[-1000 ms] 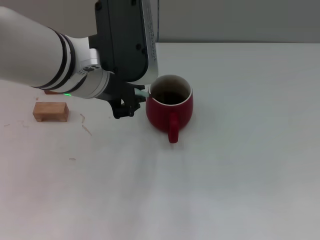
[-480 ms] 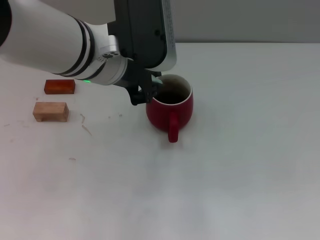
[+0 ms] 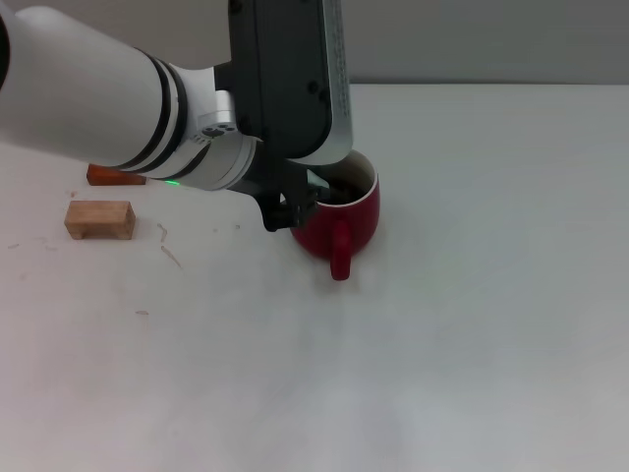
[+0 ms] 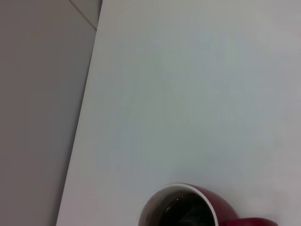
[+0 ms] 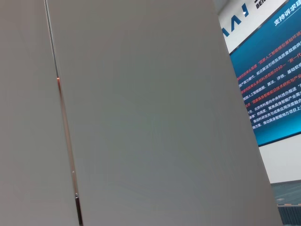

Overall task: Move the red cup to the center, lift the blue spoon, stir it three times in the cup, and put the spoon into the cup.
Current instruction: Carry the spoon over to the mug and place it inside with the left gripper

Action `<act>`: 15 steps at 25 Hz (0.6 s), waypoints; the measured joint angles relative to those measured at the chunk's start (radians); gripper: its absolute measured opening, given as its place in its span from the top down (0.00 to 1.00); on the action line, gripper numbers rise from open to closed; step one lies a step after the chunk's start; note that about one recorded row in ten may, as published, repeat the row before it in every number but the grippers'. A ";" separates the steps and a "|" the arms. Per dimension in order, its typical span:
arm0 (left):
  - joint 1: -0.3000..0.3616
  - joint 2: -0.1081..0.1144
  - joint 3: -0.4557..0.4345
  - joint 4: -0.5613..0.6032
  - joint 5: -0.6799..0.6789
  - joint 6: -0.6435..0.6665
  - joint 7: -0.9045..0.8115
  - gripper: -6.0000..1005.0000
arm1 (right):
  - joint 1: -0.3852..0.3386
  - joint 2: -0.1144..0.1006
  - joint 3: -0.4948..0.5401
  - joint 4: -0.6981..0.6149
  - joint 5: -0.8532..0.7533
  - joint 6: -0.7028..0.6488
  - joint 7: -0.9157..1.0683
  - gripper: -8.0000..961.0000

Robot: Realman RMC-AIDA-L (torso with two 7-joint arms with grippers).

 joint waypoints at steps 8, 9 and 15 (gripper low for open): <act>0.041 0.003 -0.009 -0.027 0.045 -0.023 -0.001 0.79 | 0.007 0.000 0.000 0.002 0.000 0.005 0.000 0.21; 0.041 0.003 -0.010 -0.026 0.050 -0.023 -0.001 0.79 | 0.007 0.000 0.000 0.002 0.000 0.005 0.000 0.21; 0.009 0.000 -0.035 0.014 0.061 -0.029 -0.012 0.79 | 0.007 0.000 0.000 0.001 -0.001 0.005 0.000 0.21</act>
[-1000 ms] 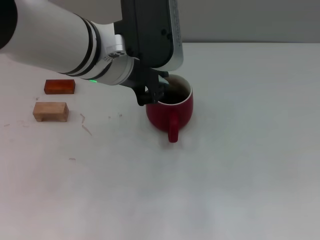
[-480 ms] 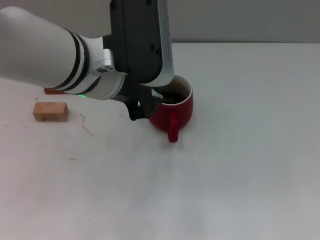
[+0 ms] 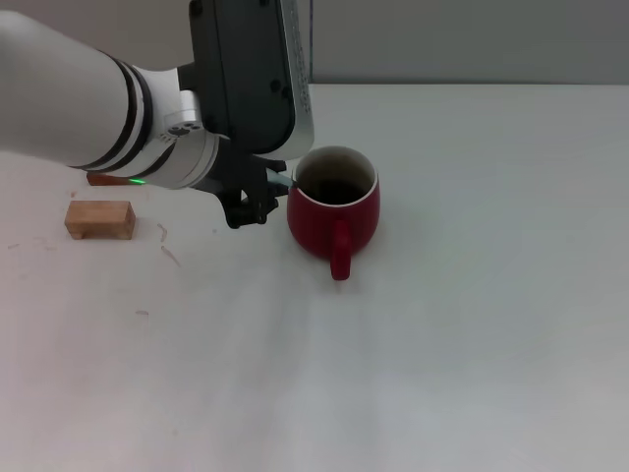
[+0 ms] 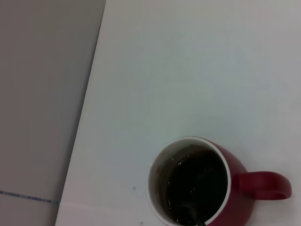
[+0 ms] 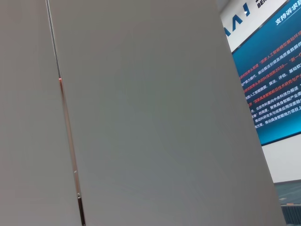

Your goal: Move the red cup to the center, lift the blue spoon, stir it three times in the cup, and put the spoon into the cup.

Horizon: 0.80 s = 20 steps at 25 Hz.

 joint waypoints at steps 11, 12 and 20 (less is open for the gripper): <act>-0.010 -0.002 0.020 -0.018 -0.006 0.004 -0.038 0.76 | -0.002 0.000 0.000 -0.001 -0.001 -0.001 0.000 0.21; -0.009 -0.003 0.020 -0.022 -0.006 0.006 -0.039 0.74 | -0.002 0.000 0.000 -0.001 -0.001 -0.001 0.000 0.21; 0.008 -0.002 0.018 -0.040 -0.022 0.192 -0.095 0.59 | -0.006 0.000 0.000 -0.001 -0.001 -0.005 0.000 0.21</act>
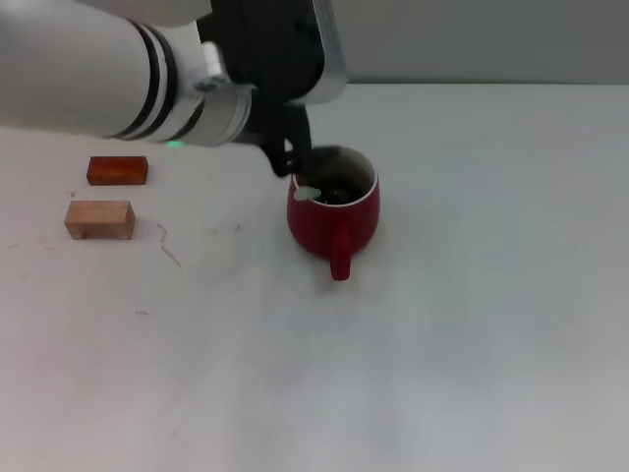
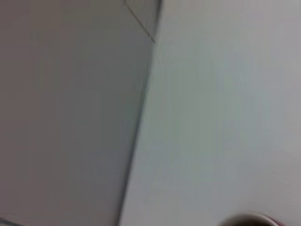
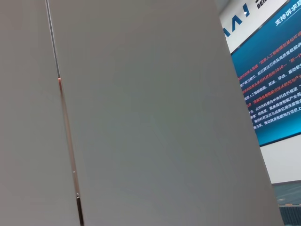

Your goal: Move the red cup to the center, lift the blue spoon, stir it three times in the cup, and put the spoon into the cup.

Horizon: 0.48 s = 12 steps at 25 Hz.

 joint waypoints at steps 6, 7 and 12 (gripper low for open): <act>0.112 0.001 0.058 -0.016 -0.036 0.602 -0.136 0.42 | 0.006 0.000 0.000 0.001 0.003 -0.001 0.000 0.21; 0.132 0.002 0.075 -0.012 -0.049 0.697 -0.146 0.38 | 0.006 0.000 0.000 0.002 0.002 -0.001 0.000 0.21; 0.246 0.009 0.188 0.021 -0.087 1.332 -0.163 0.27 | 0.007 -0.001 0.000 0.005 0.001 -0.009 0.000 0.21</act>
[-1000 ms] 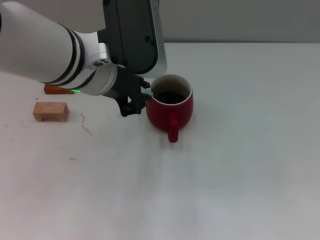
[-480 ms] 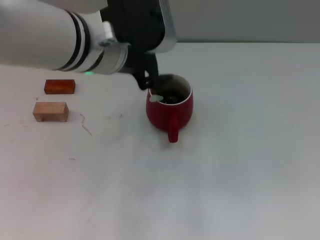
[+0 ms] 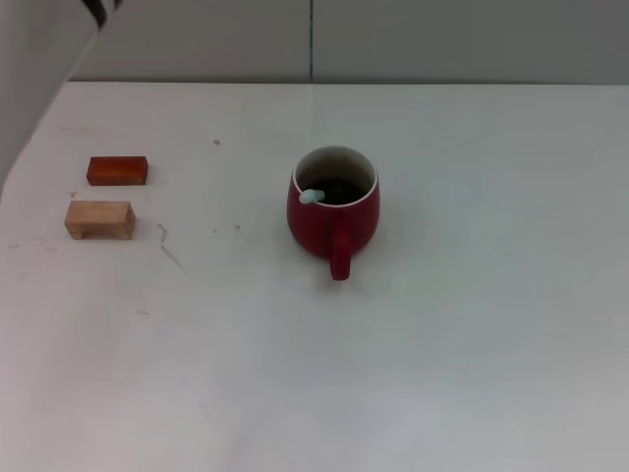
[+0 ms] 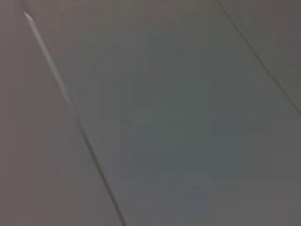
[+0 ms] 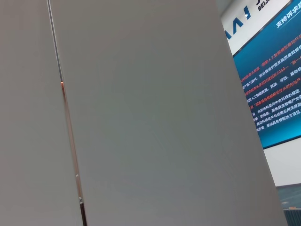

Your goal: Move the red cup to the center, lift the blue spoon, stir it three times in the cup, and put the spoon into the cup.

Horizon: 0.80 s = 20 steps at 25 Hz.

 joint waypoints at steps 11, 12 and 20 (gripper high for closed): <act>0.156 0.027 -0.089 0.270 0.011 0.256 -0.323 0.19 | -0.008 0.001 0.000 -0.006 0.003 -0.047 0.000 0.21; 0.162 0.030 -0.089 0.315 0.017 0.299 -0.352 0.19 | -0.008 0.001 0.000 -0.006 0.002 -0.051 0.000 0.21; 0.103 0.002 -0.108 0.957 0.050 0.736 -0.555 0.19 | -0.009 0.001 0.000 -0.005 -0.001 -0.078 0.000 0.21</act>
